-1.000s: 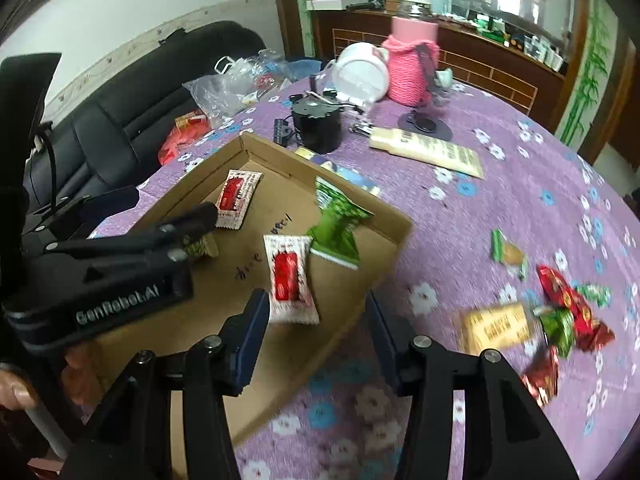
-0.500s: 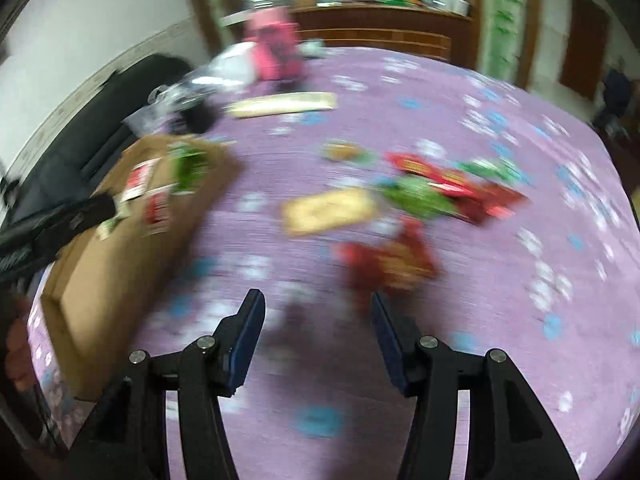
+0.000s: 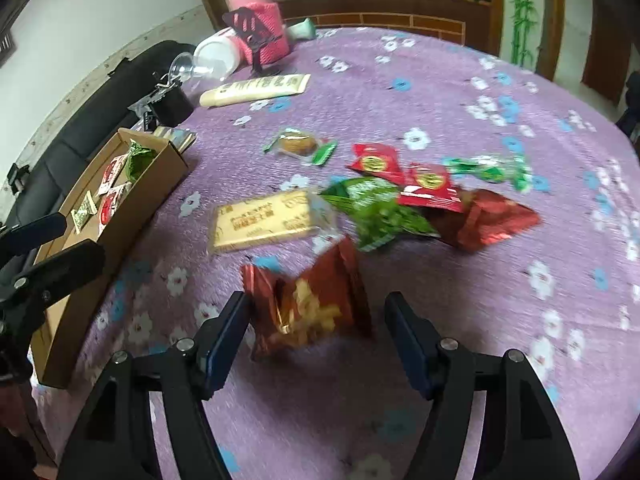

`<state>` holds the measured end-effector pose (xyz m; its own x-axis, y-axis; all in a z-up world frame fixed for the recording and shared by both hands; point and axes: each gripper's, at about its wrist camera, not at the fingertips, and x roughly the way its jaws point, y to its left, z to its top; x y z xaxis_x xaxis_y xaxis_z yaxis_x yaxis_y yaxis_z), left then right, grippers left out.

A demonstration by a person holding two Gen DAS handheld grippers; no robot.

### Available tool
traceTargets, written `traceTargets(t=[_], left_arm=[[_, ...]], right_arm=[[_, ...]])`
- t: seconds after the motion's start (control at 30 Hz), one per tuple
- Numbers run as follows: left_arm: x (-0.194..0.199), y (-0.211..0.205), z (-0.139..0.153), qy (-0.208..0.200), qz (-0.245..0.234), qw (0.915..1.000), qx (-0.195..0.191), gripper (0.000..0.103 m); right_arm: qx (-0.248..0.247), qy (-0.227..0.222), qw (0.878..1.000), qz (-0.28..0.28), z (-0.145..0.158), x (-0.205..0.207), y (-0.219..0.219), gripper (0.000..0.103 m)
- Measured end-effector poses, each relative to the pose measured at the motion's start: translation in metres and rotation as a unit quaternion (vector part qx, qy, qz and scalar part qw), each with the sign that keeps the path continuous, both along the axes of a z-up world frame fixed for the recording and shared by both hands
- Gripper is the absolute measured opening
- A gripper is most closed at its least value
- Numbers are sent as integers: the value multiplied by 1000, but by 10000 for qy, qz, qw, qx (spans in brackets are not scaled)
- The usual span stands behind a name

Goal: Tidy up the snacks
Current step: 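Move both grippers back to the snacks and grasp the red candy bag with the right, then grasp the yellow cake packet with the left gripper while the right holds the red bag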

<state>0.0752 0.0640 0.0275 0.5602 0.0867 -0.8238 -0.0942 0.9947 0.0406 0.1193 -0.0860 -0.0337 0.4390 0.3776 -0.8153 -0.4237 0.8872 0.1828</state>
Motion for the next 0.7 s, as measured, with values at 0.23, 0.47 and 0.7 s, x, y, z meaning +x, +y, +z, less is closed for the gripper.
traceTargets(t=[0.23, 0.47, 0.7], left_arm=[[28, -31, 3, -3, -504, 9986, 183, 88], [64, -71, -18, 388, -1736, 9833, 370, 88], [89, -86, -43, 1008, -2682, 9542, 864, 88]], right_arm=[[-343, -159, 9992, 95, 0, -10, -14, 47], [-255, 48, 9995, -156, 1, -31, -71, 47], [54, 159, 9992, -363, 1, -38, -99, 46]])
